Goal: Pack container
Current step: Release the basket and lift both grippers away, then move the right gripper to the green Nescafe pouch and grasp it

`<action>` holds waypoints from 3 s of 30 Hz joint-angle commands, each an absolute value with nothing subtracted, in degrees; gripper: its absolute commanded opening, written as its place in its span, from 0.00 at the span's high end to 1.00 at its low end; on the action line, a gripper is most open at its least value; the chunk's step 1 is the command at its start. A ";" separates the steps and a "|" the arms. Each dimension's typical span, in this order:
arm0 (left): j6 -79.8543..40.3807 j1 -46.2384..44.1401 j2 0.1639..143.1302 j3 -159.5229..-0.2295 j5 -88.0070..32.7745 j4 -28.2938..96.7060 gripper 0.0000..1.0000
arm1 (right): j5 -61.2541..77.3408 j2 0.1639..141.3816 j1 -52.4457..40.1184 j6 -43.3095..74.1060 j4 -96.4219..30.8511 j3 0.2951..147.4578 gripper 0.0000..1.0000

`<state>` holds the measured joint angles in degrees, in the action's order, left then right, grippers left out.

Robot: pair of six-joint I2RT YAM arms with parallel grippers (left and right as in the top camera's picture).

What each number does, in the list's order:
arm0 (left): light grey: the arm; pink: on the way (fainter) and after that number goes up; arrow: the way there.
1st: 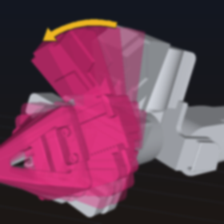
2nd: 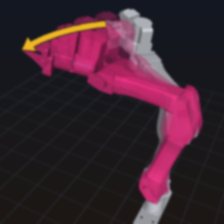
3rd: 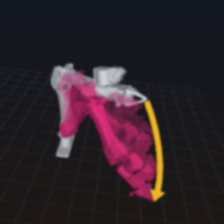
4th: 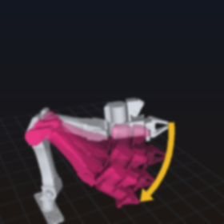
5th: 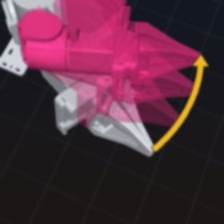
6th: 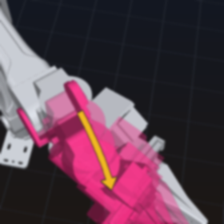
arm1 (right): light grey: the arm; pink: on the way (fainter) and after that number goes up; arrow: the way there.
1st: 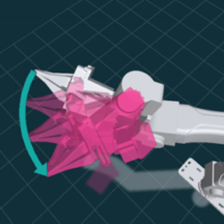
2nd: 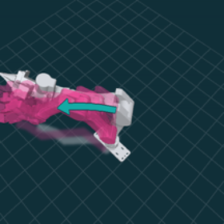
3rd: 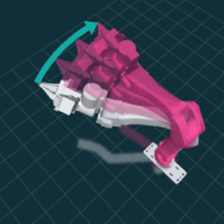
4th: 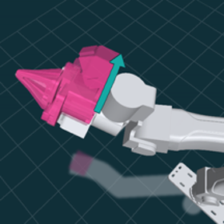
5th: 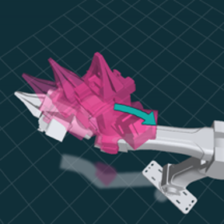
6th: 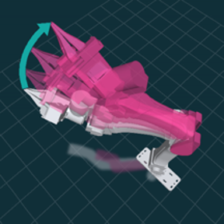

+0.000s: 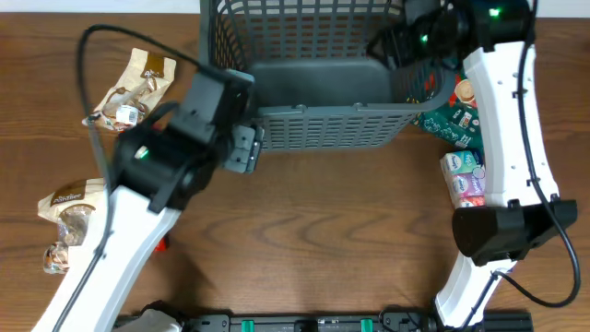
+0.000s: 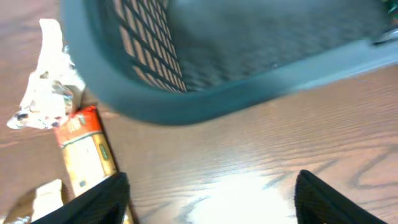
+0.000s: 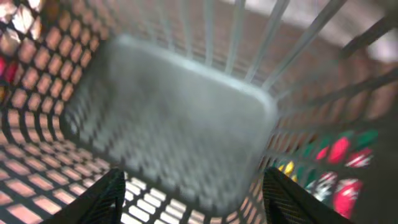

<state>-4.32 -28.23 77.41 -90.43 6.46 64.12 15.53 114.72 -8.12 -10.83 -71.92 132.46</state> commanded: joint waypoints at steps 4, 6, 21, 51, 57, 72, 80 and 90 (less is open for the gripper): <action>-4.14 -27.92 68.29 -90.00 7.20 64.45 0.07 | 8.32 114.96 -6.31 -1.96 -72.71 148.42 0.48; -4.16 -27.92 66.00 -90.00 8.08 64.55 0.01 | 1.76 114.96 -4.80 3.33 -73.36 152.31 0.61; -18.35 -26.46 62.11 -90.00 30.15 68.49 0.01 | 0.05 115.55 11.14 8.03 -81.43 146.41 0.83; -6.63 1.72 70.83 -90.00 8.10 68.95 0.01 | 24.93 115.55 10.17 -8.71 -75.88 131.00 0.82; -6.63 1.72 70.83 -90.00 8.10 68.97 0.01 | 24.40 116.07 8.84 -8.86 -75.88 130.96 0.80; -6.61 1.72 70.83 -90.00 8.12 68.97 0.01 | 22.52 118.85 7.11 -8.84 -75.22 131.20 0.81; -6.59 1.72 70.83 -90.00 8.12 68.97 0.01 | 26.44 118.28 7.40 -10.04 -76.79 131.31 0.82; -6.42 1.72 70.83 -90.00 8.12 68.99 0.01 | 28.56 118.28 5.04 -10.37 -76.88 131.31 0.78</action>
